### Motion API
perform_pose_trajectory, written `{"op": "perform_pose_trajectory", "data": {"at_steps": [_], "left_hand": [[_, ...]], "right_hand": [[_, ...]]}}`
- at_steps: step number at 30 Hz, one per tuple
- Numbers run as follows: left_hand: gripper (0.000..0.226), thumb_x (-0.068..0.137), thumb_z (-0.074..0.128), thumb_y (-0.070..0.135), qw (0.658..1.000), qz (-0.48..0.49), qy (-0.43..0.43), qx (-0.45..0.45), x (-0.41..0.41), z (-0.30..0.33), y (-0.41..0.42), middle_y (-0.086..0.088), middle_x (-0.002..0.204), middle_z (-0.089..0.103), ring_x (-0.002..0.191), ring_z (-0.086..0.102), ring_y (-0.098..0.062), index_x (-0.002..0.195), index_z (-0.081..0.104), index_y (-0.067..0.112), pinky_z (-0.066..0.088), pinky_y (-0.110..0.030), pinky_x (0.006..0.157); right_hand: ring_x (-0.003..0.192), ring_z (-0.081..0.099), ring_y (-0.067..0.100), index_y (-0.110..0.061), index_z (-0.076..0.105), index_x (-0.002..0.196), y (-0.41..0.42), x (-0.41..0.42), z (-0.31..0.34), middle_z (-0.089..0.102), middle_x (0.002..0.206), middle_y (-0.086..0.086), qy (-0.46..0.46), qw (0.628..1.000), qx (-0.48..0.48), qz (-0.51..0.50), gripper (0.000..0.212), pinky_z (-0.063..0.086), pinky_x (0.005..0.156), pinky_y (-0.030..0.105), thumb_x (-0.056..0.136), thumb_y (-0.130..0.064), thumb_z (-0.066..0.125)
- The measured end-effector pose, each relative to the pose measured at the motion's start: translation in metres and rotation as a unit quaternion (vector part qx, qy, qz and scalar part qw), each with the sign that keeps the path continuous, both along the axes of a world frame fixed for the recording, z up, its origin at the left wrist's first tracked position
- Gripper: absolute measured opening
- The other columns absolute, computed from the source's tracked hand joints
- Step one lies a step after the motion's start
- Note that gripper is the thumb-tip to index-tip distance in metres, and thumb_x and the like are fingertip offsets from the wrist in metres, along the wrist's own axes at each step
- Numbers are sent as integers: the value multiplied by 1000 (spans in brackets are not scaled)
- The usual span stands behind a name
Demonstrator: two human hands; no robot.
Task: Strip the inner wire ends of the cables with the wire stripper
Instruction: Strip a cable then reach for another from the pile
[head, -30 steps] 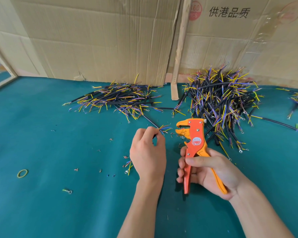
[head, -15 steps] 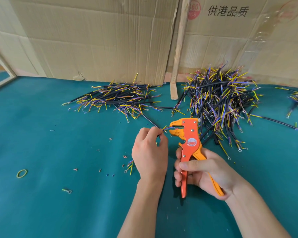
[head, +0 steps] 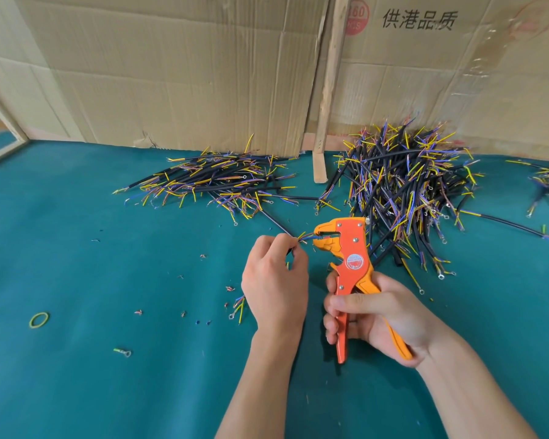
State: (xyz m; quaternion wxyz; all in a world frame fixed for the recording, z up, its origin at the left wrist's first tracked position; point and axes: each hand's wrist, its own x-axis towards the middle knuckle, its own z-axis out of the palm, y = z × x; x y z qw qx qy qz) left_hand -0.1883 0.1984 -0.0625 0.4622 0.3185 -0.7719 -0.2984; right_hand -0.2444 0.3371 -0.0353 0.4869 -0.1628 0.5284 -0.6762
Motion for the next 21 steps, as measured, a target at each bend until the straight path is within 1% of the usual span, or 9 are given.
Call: {"op": "perform_pose_trajectory", "data": {"at_steps": [9,14,18,21], "left_hand": [[11,78,74,4,1000,0,4,16,1,0,0,0,75,62,65,55,-25,75,70,14,46,-37,58],[11,78,75,5,1000,-3,1,5,1,0,1,1,75,62,65,55,-24,75,70,14,46,-35,57],[11,77,75,4,1000,-3,-2,2,1,0,1,0,75,62,66,56,-25,75,70,13,46,-36,57],[10,78,75,5,1000,-9,-2,-4,1,0,2,0,75,62,66,56,-24,76,71,13,47,-37,58]], "right_hand": [[68,60,40,0,58,103,0,1,0,54,79,22,-2,1000,-14,16,35,57,67,49,71,5,72],[67,59,38,-1,59,102,-1,1,-2,55,77,20,-1,1000,-9,12,33,56,64,48,72,4,73],[61,54,32,-4,58,92,-3,1,-4,51,73,17,-9,1000,-12,8,22,53,59,43,78,-6,74],[55,48,28,-8,58,81,-5,2,-3,47,69,15,-16,1000,-16,2,19,47,52,39,80,-15,76]]}}
